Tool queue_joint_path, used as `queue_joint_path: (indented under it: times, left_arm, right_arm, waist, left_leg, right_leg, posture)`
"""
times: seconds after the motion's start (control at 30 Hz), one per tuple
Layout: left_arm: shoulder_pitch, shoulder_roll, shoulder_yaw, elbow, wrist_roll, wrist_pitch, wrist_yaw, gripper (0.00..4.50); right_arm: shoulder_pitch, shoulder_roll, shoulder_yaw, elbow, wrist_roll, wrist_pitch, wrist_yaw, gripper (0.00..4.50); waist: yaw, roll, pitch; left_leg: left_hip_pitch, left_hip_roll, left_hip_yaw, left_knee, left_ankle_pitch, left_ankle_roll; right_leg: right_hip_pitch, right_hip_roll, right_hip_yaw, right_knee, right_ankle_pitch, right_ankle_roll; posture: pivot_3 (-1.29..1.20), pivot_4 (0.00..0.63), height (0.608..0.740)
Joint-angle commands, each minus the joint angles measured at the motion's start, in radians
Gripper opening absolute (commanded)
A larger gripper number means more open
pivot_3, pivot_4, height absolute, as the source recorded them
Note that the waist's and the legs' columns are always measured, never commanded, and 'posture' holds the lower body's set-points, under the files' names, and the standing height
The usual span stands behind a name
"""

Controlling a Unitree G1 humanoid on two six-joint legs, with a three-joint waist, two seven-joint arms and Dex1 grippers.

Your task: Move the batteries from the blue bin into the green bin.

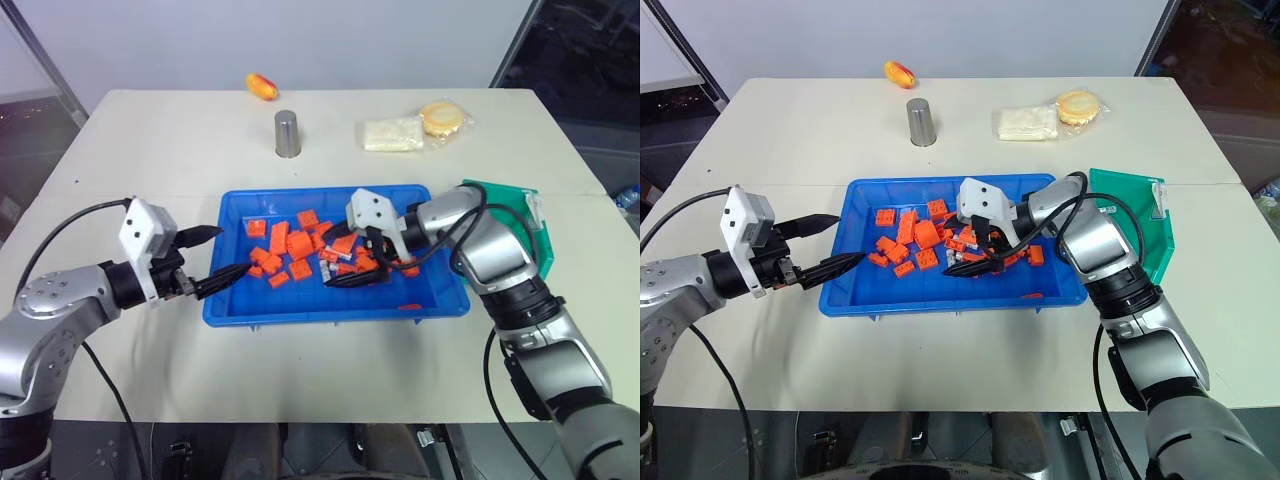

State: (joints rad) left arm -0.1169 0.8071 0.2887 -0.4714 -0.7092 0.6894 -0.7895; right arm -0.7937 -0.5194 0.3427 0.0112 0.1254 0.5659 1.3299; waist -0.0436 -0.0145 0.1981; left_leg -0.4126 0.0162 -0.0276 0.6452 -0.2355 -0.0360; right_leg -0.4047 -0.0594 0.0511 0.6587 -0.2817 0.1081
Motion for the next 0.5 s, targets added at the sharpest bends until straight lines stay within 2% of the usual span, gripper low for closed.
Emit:
queue_joint_path:
  times: [0.03, 0.23, 0.5]
  left_arm:
    - [-0.015, 0.0, 0.003, -0.006, 0.001, -0.018, -0.001, 4.5]
    - [-0.027, -0.014, -0.012, -0.002, 0.009, -0.021, 0.009, 4.5]
    - [-0.025, -0.045, -0.025, -0.011, 0.02, -0.032, 0.031, 4.5]
  right_arm:
    - [0.007, -0.013, 0.019, -0.053, 0.019, 0.046, -0.002, 4.43]
    - [-0.018, -0.02, 0.078, -0.024, 0.018, 0.09, 0.022, 4.43]
    - [-0.092, 0.01, 0.163, 0.178, -0.089, -0.071, 0.002, 4.43]
  waist:
    - [0.001, 0.0, 0.0]
    - [0.001, 0.0, 0.0]
    - [0.0, 0.0, 0.0]
  left_leg:
    - [0.0, 0.0, 0.0, 0.0, 0.0, 0.0]
    - [0.0, 0.0, 0.0, 0.0, 0.0, 0.0]
    - [0.0, 0.0, 0.0, 0.0, 0.0, 0.0]
  right_leg:
    - [0.0, 0.0, 0.0, 0.0, 0.0, 0.0]
    - [0.0, 0.0, 0.0, 0.0, 0.0, 0.0]
    - [0.0, 0.0, 0.0, 0.0, 0.0, 0.0]
  posture:
    - [0.0, 0.15, 0.74]
    - [0.0, 0.15, 0.74]
    - [0.0, 0.15, 0.74]
